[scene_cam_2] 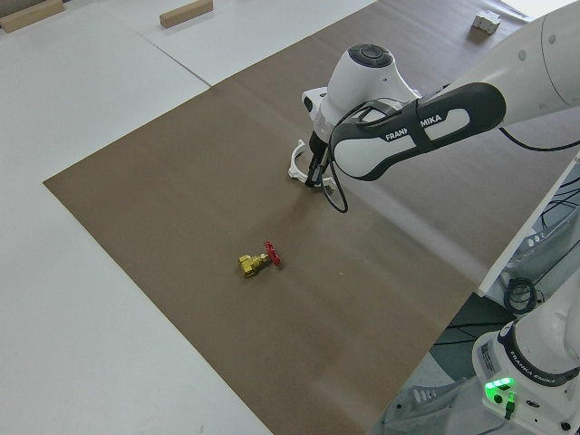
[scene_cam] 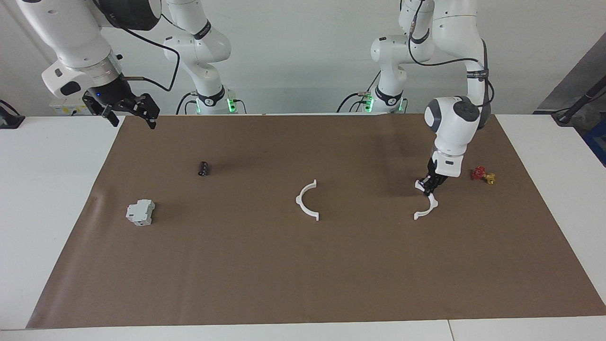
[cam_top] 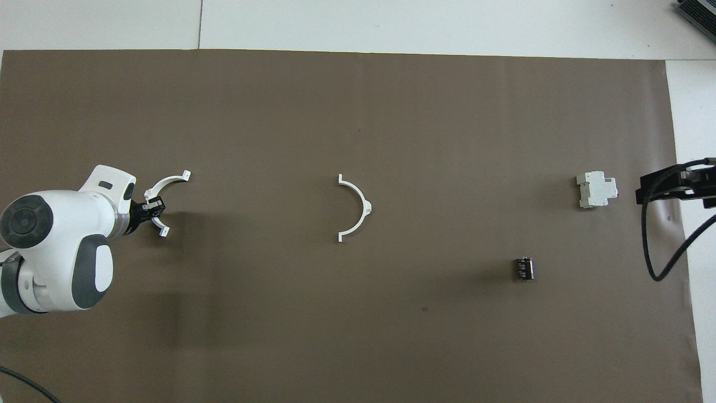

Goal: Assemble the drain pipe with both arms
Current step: 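Carry the clamp half with the left gripper toward the placed half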

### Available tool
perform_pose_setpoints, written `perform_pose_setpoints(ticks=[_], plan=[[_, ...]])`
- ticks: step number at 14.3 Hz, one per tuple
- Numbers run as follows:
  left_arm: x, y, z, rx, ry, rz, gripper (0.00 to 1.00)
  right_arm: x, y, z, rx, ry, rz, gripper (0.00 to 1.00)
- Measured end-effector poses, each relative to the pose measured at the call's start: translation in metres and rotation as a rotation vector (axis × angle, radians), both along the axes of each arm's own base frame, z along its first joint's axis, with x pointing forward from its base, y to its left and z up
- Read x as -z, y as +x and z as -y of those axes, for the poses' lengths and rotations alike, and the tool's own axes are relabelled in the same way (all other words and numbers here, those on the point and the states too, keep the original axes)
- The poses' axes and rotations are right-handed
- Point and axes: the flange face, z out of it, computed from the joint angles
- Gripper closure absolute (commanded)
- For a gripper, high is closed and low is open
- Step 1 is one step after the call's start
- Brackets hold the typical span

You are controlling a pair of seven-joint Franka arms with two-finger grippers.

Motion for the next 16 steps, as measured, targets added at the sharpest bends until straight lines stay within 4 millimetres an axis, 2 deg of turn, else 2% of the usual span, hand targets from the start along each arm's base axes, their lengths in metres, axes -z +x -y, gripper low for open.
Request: perform_pose_setpoints(ticks=[6,14,16], plan=[[-0.022,0.006,0.069,-0.083,-0.029,-0.015,1.00,0.000,0.000,0.000,0.000,0.000,0.000,0.00],[-0.031,-0.011,0.154,-0.119,-0.065,-0.003,1.00,0.000,0.000,0.000,0.000,0.000,0.000,0.00],[-0.028,-0.016,0.173,-0.139,-0.073,-0.009,1.00,0.000,0.000,0.000,0.000,0.000,0.000,0.00]])
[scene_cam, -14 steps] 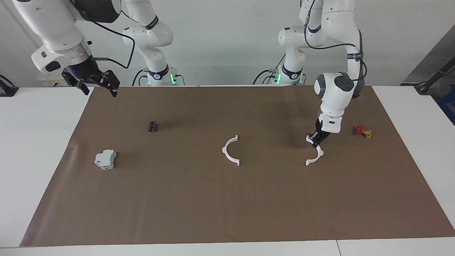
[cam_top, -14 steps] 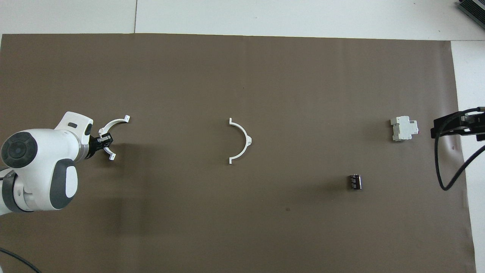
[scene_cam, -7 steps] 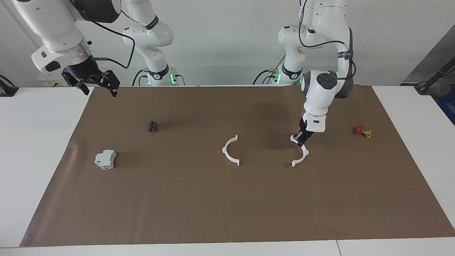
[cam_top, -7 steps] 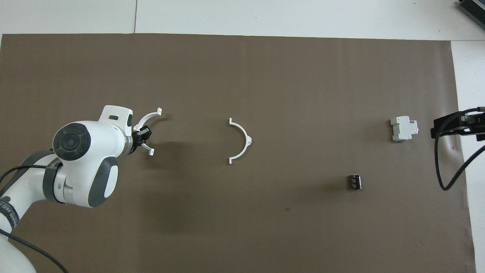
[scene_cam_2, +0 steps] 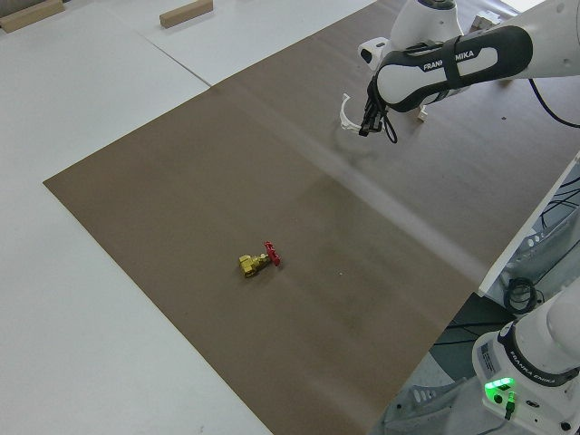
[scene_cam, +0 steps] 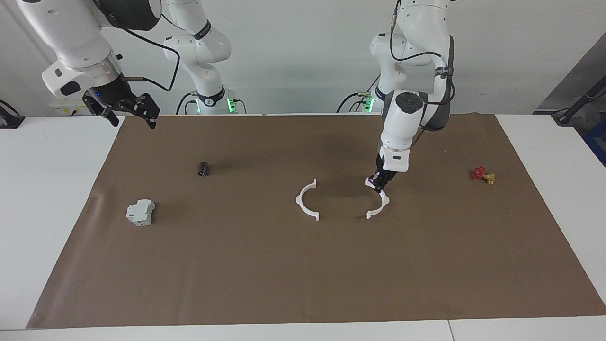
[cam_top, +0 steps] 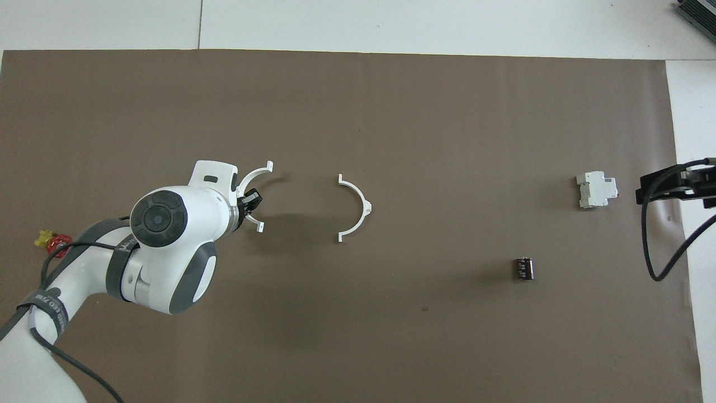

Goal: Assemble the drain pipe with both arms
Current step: 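Carry the clamp half with the left gripper toward the placed half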

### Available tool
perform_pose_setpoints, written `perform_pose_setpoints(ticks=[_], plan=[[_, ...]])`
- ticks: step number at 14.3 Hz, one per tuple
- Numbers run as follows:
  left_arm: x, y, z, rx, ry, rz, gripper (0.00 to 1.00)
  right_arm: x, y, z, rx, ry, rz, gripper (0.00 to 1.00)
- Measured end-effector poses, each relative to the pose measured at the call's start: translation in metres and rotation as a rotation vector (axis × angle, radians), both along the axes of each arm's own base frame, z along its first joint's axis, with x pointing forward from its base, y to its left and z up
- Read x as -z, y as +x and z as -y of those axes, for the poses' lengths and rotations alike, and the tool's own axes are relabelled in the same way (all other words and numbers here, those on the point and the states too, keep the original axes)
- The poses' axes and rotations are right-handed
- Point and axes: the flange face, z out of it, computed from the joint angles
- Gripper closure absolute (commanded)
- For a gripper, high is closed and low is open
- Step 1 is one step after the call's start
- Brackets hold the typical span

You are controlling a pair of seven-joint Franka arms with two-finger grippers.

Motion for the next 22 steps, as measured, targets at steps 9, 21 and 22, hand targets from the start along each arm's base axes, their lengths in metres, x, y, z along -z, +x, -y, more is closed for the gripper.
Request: perform_pose_setpoints(ticks=[9,21,22], plan=[[0.021,-0.006,0.080,-0.087,-0.028,-0.026,1.00,0.000,0.000,0.000,0.000,0.000,0.000,0.00],[0.024,-0.026,0.133,-0.138,0.044,-0.029,1.00,0.000,0.000,0.000,0.000,0.000,0.000,0.00],[0.023,-0.025,0.133,-0.140,0.042,-0.027,1.00,0.000,0.000,0.000,0.000,0.000,0.000,0.00]])
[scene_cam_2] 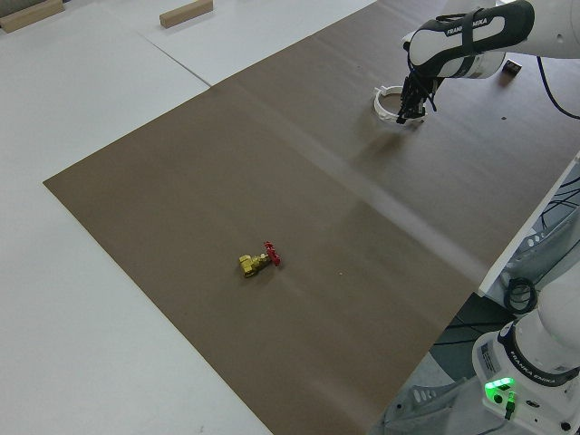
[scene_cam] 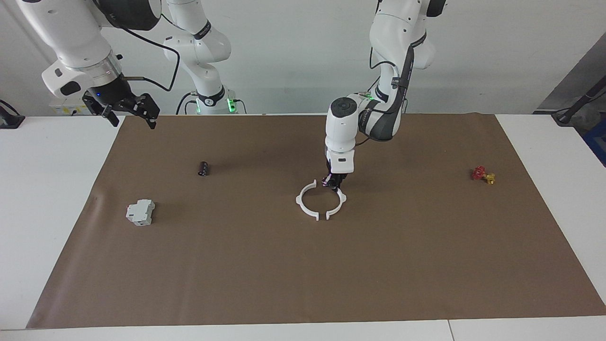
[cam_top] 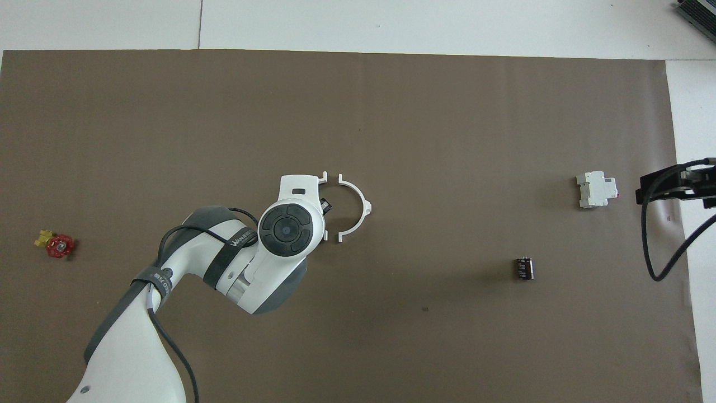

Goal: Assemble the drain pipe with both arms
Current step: 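Carry the clamp half with the left gripper toward the placed half, then align and press the held half onto the placed half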

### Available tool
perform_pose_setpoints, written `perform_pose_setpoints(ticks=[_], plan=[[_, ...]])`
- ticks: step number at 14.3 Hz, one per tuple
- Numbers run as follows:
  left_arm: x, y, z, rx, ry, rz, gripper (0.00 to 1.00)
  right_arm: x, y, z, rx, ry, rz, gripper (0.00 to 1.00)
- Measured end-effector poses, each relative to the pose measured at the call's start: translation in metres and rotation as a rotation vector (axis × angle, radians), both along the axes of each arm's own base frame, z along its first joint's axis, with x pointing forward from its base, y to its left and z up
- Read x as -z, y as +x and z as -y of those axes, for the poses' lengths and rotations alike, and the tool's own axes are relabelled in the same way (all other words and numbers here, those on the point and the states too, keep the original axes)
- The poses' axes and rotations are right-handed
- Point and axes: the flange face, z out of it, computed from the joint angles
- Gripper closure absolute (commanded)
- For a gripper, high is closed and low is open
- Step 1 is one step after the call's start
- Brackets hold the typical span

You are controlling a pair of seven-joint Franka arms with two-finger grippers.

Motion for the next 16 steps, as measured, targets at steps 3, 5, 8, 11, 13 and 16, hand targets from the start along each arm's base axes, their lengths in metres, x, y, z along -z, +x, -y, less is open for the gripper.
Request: perform_pose_setpoints(ticks=[3,5,8,11,13,16], plan=[[-0.003,0.004,0.000,-0.005,-0.004,0.007,1.00,0.000,0.000,0.000,0.000,0.000,0.000,0.00],[-0.003,0.005,0.000,-0.007,-0.005,0.008,1.00,0.000,0.000,0.000,0.000,0.000,0.000,0.00],[-0.003,0.006,0.001,-0.009,-0.006,0.010,1.00,0.000,0.000,0.000,0.000,0.000,0.000,0.00],[-0.002,0.006,0.001,-0.011,-0.005,0.008,1.00,0.000,0.000,0.000,0.000,0.000,0.000,0.00],[0.005,0.005,0.002,-0.020,-0.001,-0.001,1.00,0.000,0.000,0.000,0.000,0.000,0.000,0.00],[0.010,0.003,0.005,-0.030,-0.001,-0.004,1.00,0.000,0.000,0.000,0.000,0.000,0.000,0.00]])
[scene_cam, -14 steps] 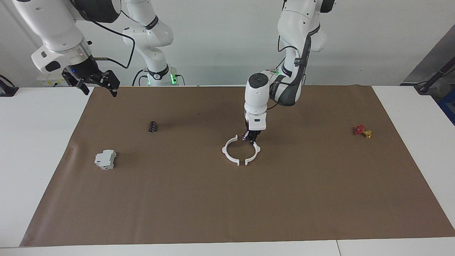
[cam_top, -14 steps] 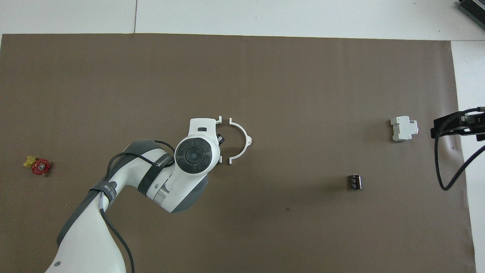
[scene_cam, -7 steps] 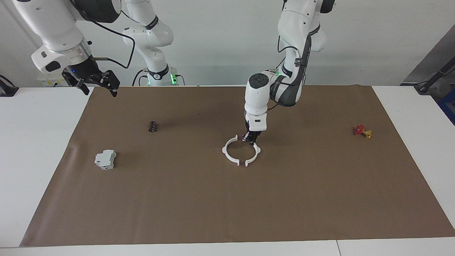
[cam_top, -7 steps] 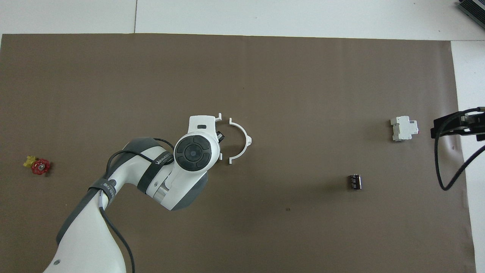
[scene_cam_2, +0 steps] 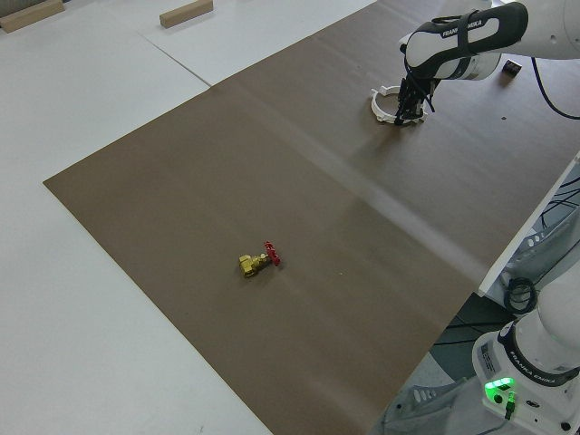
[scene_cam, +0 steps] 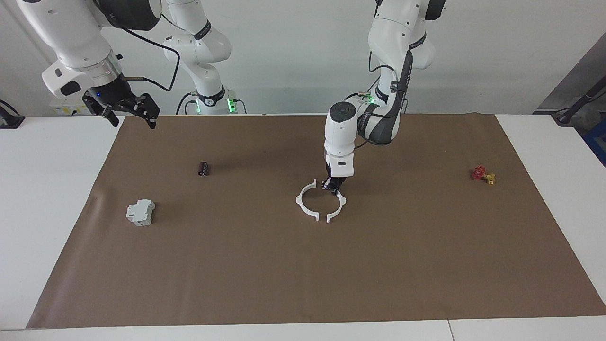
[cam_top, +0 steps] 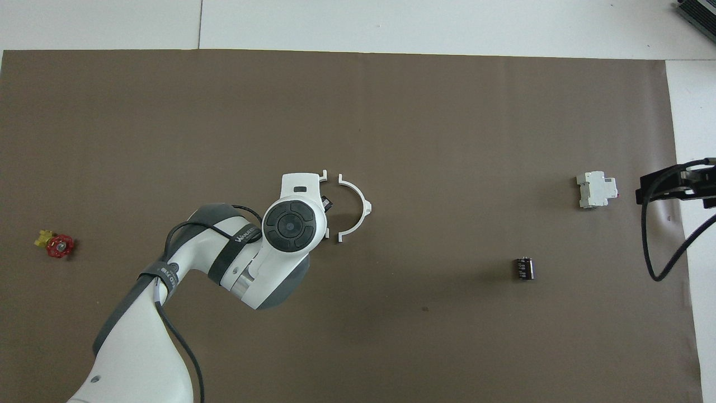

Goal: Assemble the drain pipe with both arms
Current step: 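Align and press the held half onto the placed half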

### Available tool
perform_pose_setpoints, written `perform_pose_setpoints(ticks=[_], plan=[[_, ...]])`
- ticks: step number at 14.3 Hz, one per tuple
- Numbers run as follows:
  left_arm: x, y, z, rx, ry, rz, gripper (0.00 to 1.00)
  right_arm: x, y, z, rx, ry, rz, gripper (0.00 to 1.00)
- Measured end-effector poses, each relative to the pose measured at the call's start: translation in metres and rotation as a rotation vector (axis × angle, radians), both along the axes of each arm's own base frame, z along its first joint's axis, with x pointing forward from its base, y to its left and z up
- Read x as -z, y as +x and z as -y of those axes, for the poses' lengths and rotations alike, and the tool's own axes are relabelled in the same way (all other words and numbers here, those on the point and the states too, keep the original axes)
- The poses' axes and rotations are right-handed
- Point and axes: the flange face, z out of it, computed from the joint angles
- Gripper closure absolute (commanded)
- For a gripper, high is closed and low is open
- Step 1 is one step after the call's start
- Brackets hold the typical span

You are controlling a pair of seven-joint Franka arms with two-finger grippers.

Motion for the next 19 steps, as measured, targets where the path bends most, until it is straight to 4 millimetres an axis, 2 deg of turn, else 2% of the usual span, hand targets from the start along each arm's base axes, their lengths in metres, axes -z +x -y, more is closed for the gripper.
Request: perform_pose_setpoints(ticks=[4,19], plan=[[0.000,-0.006,0.008,-0.002,-0.003,0.001,1.00,0.000,0.000,0.000,0.000,0.000,0.000,0.00],[0.001,-0.010,0.015,0.029,0.009,0.017,1.00,0.000,0.000,0.000,0.000,0.000,0.000,0.00]])
